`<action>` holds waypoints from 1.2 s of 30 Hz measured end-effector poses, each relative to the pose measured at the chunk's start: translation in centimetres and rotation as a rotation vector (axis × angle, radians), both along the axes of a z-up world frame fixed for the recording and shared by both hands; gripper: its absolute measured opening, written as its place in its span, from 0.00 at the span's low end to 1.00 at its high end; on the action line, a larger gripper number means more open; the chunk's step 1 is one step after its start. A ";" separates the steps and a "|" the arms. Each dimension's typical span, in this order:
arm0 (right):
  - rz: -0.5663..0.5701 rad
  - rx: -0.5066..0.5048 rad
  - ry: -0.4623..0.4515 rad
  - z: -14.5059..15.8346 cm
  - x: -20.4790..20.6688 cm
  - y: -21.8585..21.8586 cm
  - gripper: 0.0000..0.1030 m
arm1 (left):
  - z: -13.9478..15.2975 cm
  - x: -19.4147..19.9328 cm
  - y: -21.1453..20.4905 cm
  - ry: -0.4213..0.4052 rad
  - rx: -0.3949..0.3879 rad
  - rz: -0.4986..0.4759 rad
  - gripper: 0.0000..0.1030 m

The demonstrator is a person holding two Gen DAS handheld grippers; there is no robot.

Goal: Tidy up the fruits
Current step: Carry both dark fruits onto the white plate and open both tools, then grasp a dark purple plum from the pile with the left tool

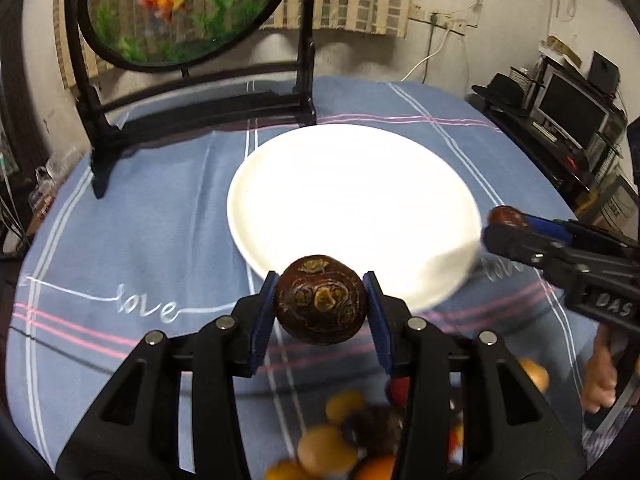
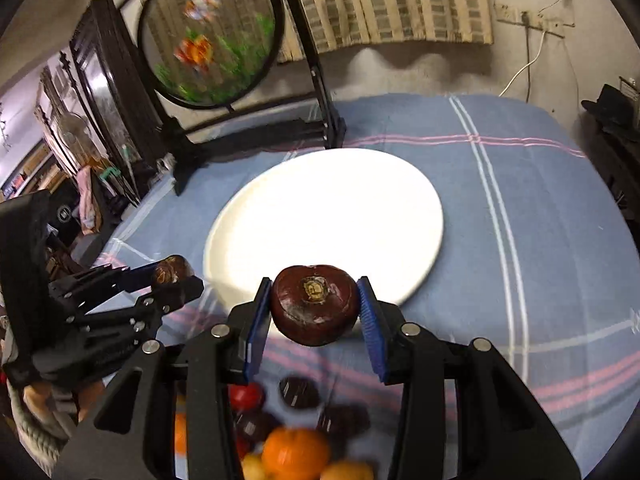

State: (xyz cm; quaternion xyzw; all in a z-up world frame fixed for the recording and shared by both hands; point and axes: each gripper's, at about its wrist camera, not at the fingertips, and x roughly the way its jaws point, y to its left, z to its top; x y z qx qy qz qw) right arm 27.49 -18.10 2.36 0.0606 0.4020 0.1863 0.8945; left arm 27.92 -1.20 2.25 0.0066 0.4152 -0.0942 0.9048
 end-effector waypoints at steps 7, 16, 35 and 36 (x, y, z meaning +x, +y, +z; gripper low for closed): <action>-0.011 -0.096 0.044 -2.7 3.9 1.5 0.67 | -2.0 2.6 0.5 0.036 0.013 0.002 0.60; -0.023 -0.095 -0.017 -1.5 3.4 1.0 0.67 | -1.3 2.7 1.2 0.018 0.005 0.022 0.69; -0.171 0.122 0.019 -2.0 -9.1 -6.7 0.91 | -1.1 -9.8 5.0 -0.070 0.014 0.099 0.85; -0.192 0.132 0.013 -2.0 -9.5 -7.2 0.93 | -1.2 -10.0 4.6 -0.073 0.026 0.092 0.85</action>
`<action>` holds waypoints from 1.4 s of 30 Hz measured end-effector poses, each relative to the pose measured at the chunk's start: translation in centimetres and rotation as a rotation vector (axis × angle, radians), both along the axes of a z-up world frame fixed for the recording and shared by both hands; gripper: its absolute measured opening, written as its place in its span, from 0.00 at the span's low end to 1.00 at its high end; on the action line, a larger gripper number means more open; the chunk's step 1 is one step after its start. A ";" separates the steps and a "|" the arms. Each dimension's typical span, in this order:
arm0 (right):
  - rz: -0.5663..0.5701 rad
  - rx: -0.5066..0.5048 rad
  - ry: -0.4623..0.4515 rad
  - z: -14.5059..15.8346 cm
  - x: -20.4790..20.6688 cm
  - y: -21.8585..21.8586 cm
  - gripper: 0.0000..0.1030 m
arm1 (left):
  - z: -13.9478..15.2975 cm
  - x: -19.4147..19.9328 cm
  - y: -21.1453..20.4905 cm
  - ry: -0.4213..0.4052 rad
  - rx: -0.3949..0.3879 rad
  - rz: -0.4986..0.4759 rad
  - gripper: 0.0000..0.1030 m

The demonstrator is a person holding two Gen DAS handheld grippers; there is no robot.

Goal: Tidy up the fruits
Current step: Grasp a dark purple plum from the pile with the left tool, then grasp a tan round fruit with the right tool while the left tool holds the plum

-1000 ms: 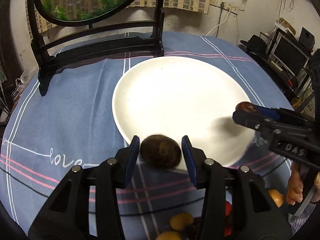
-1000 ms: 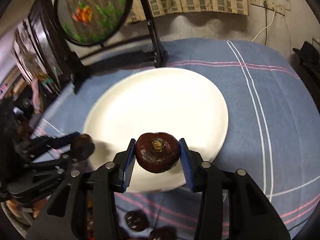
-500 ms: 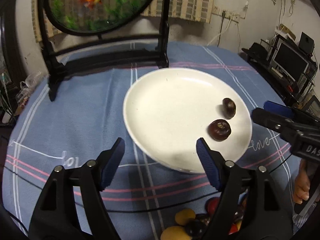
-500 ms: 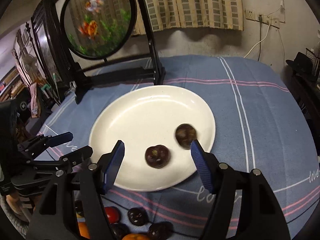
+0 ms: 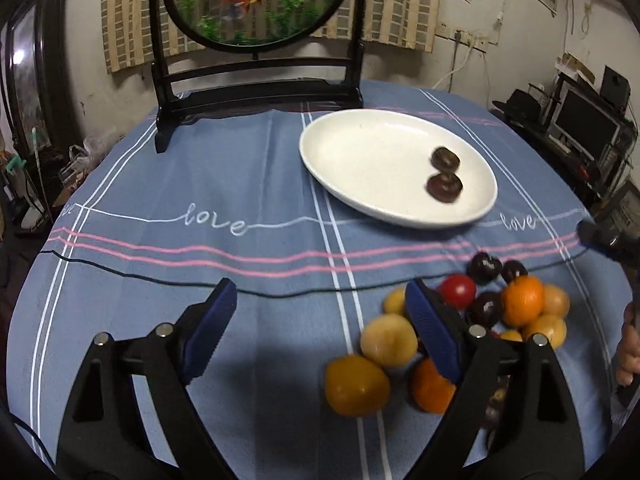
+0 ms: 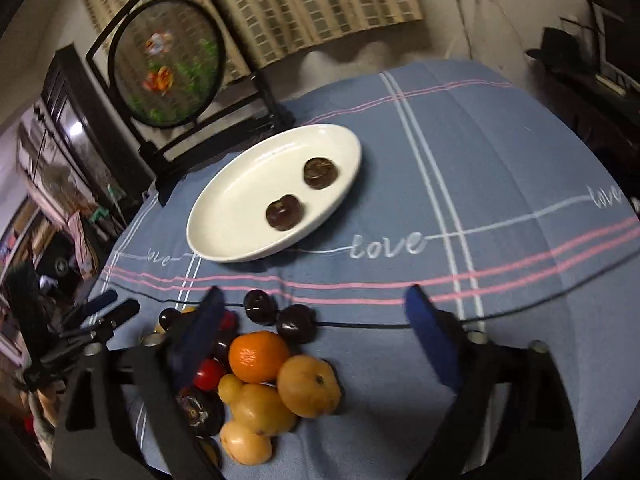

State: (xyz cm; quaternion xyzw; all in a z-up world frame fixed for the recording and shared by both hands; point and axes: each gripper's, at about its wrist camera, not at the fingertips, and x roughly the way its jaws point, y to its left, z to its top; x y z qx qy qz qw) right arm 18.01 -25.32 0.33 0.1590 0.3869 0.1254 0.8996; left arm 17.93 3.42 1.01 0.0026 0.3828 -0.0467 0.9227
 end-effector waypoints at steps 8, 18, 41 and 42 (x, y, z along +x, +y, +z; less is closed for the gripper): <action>-0.041 0.047 -0.014 0.6 -0.5 -1.7 0.93 | -0.4 -0.7 -2.6 -0.029 0.026 -0.106 0.87; -0.003 0.031 -0.039 1.2 -1.1 -0.5 0.94 | -1.0 -0.7 -5.3 -0.068 0.100 -0.156 0.76; 0.006 0.023 -0.014 0.6 -0.7 -0.4 0.94 | -1.9 0.1 -5.1 0.008 0.009 -0.169 0.28; 0.011 0.022 -0.011 0.5 -0.7 -0.3 0.94 | -1.7 0.1 -4.8 0.004 0.006 -0.160 0.28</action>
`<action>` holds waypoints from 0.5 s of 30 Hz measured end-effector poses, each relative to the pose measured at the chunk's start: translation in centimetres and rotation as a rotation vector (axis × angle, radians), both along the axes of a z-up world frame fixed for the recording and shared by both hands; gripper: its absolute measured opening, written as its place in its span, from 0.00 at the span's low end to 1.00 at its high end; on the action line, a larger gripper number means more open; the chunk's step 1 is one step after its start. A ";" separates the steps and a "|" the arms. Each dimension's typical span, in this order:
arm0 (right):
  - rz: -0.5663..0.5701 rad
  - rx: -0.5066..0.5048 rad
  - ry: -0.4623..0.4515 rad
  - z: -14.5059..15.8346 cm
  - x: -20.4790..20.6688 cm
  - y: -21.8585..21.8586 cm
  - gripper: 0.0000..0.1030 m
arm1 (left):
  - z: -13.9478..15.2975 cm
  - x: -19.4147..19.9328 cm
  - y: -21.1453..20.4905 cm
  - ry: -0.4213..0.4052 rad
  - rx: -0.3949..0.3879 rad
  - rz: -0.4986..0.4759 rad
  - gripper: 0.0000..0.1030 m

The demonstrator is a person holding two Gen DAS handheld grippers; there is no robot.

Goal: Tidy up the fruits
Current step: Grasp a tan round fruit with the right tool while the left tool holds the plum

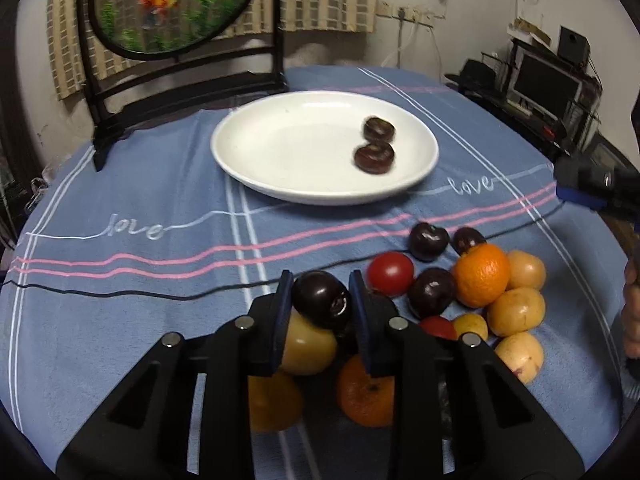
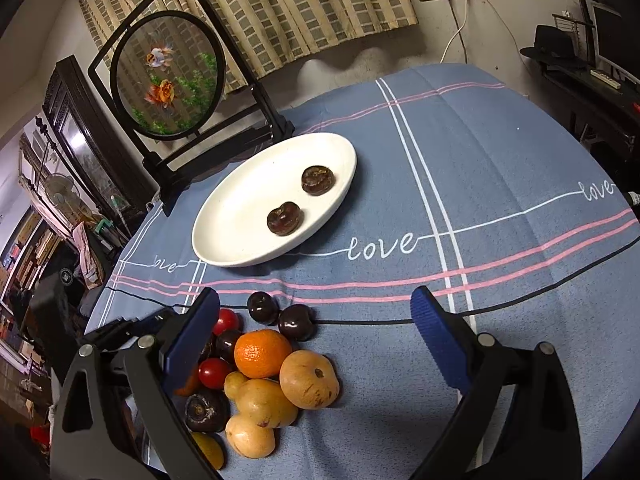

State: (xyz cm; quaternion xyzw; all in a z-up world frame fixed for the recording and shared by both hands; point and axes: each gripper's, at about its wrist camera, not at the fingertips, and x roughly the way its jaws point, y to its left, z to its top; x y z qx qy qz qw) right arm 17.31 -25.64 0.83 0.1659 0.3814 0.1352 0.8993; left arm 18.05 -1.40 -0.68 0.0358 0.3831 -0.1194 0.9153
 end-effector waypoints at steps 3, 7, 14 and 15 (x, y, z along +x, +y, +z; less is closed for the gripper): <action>0.022 -0.010 0.013 -0.3 0.1 0.5 0.94 | 0.7 0.0 1.5 -0.012 -0.019 0.048 0.28; 0.046 -0.031 0.033 -0.7 -0.2 1.0 0.94 | 0.8 0.5 3.3 -0.012 -0.034 0.098 0.28; 0.058 -0.071 0.098 -2.7 -1.6 0.6 0.93 | 1.2 0.8 4.4 -0.006 -0.069 0.111 0.28; 0.057 -0.082 0.110 -3.1 -1.7 0.6 0.93 | 1.2 0.8 4.4 -0.008 -0.070 0.111 0.28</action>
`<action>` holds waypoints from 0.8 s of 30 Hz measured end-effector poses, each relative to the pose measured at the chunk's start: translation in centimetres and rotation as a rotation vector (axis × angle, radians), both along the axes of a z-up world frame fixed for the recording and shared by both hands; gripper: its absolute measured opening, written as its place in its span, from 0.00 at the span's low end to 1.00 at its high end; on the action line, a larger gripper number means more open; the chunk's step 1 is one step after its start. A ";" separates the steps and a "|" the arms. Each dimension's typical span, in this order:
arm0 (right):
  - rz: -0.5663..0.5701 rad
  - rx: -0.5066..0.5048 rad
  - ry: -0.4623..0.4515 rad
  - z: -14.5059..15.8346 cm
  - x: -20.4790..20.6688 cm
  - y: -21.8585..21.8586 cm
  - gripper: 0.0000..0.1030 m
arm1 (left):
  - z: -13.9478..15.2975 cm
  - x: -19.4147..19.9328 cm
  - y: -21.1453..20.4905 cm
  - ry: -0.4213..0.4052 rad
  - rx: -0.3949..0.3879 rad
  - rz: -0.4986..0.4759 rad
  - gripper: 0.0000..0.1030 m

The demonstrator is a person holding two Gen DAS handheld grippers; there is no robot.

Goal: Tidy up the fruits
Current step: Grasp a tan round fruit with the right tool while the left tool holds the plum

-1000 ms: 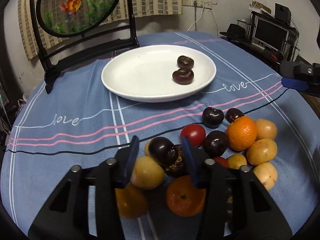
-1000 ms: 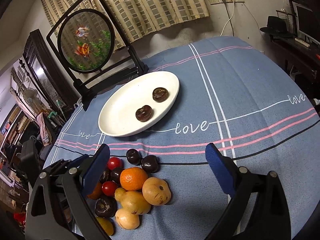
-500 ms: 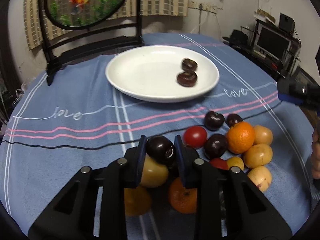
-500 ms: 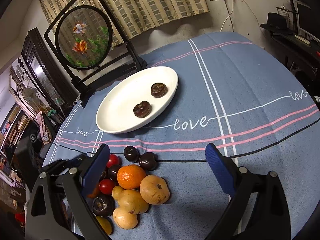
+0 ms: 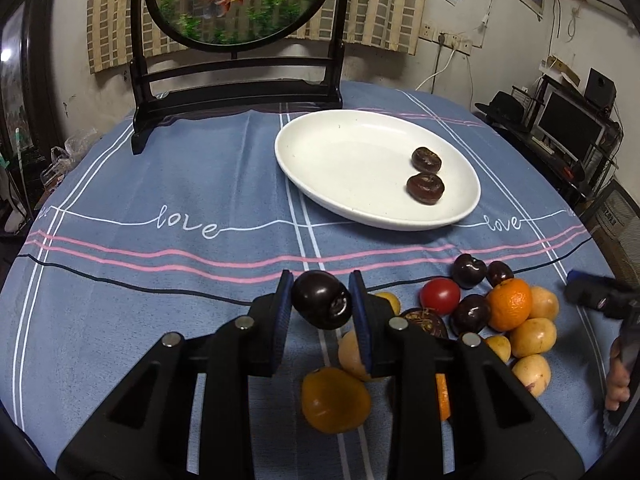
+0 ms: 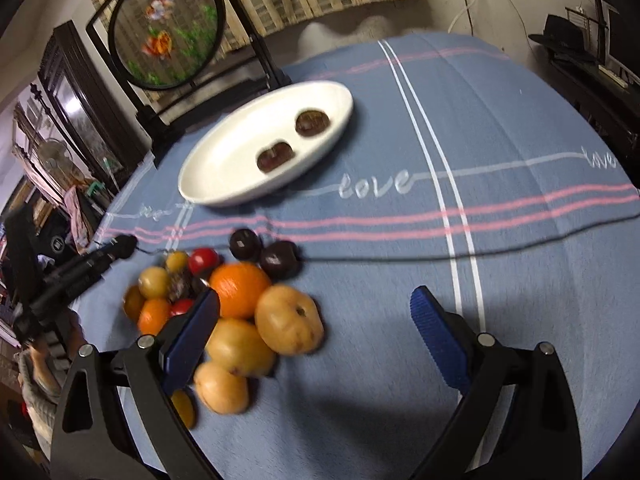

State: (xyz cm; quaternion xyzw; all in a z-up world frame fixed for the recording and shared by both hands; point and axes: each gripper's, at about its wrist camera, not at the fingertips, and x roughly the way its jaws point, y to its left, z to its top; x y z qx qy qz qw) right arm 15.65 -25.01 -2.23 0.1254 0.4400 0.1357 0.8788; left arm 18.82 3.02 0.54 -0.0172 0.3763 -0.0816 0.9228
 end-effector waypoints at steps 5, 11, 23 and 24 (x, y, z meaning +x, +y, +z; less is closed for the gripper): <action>0.009 -0.068 0.052 -1.5 0.3 0.5 0.93 | 0.2 -0.2 0.2 -0.007 -0.008 -0.001 0.28; -0.079 -0.049 0.056 -1.4 1.0 -1.9 0.94 | 0.5 -0.3 0.5 -0.013 -0.024 0.001 0.28; -0.072 -0.141 -0.073 0.3 0.1 -1.7 0.65 | 0.3 -0.2 0.6 -0.003 -0.016 0.008 0.28; -0.054 -0.160 -0.066 0.1 0.4 -0.9 0.65 | 0.3 -0.2 0.6 -0.003 -0.016 0.008 0.28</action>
